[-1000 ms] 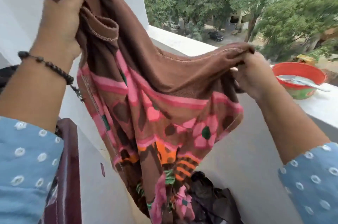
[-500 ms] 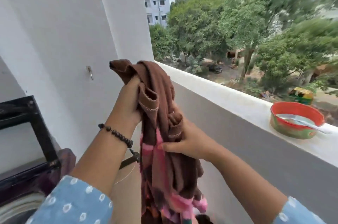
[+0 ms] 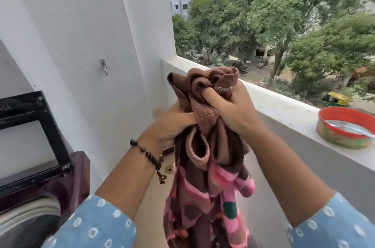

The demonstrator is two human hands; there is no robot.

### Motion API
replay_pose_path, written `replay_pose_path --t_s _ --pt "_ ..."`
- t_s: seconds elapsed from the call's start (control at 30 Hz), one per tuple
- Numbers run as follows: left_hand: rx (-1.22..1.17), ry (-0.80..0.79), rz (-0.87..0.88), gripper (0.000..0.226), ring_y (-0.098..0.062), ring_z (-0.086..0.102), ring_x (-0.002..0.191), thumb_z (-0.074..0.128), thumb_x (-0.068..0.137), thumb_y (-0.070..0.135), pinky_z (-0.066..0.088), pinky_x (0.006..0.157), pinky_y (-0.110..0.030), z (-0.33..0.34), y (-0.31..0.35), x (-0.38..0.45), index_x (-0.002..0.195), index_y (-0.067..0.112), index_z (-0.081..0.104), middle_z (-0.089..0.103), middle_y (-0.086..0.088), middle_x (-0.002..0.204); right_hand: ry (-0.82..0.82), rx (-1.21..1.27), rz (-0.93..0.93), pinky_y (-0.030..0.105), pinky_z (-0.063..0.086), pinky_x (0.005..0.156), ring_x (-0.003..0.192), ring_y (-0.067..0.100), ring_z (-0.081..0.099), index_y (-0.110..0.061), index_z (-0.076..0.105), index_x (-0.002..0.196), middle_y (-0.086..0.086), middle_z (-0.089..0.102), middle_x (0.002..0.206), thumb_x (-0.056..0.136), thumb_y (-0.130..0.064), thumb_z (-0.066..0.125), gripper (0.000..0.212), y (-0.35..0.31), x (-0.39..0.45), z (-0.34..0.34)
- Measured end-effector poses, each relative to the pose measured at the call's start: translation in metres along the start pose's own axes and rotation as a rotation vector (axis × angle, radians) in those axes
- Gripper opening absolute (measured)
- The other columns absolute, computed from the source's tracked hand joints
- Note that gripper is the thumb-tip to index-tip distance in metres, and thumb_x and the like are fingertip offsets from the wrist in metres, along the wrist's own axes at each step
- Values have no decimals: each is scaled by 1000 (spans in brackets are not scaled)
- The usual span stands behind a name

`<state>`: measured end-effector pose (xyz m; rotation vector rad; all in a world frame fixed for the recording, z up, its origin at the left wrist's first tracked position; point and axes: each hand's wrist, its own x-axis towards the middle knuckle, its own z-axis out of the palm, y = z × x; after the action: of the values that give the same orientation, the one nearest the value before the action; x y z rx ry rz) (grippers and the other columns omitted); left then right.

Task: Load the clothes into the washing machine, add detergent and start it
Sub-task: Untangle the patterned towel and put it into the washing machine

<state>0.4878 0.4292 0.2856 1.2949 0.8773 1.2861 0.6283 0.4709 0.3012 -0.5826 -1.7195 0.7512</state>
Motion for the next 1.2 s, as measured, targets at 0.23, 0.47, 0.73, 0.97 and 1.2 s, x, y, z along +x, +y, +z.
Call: replay_pose_path --t_s 0.23,0.47,0.73,0.97,1.2 --pt "-235 245 147 28 -21 73 77 65 72 1 61 72 -30 11 4 8 100 2 69 75 -12 87 -105 197 192 33 41 108 122 1 54 -26 42 140 -14 59 128 69 -77 63 90 34 -4 10" --pt "-625 507 232 38 -15 67 72 69 84 11 57 68 -29 -2 15 29 121 8 64 69 -4 86 -195 308 460 36 49 103 117 5 60 -31 45 139 -7 59 134 54 -46 87 96 60 -93 72" --pt "-174 414 73 51 -15 74 95 73 71 17 59 72 -30 -54 -1 -10 120 16 58 78 5 94 257 353 366 47 58 82 90 22 71 -34 77 86 0 76 89 68 -11 74 29 71 -56 35" --pt "525 439 -39 128 -8 16 151 87 73 24 21 120 -39 -135 -1 -55 153 51 -10 11 2 167 -35 -421 290 33 55 73 76 2 68 -43 71 79 -13 74 78 67 -34 78 16 66 -26 -4" --pt "1466 -150 150 148 -11 -17 153 81 59 68 -14 118 -63 -71 -12 -28 137 50 -43 -5 10 168 -542 -823 149 36 53 72 86 24 65 -31 64 107 -2 73 94 69 -32 69 38 25 -11 54"
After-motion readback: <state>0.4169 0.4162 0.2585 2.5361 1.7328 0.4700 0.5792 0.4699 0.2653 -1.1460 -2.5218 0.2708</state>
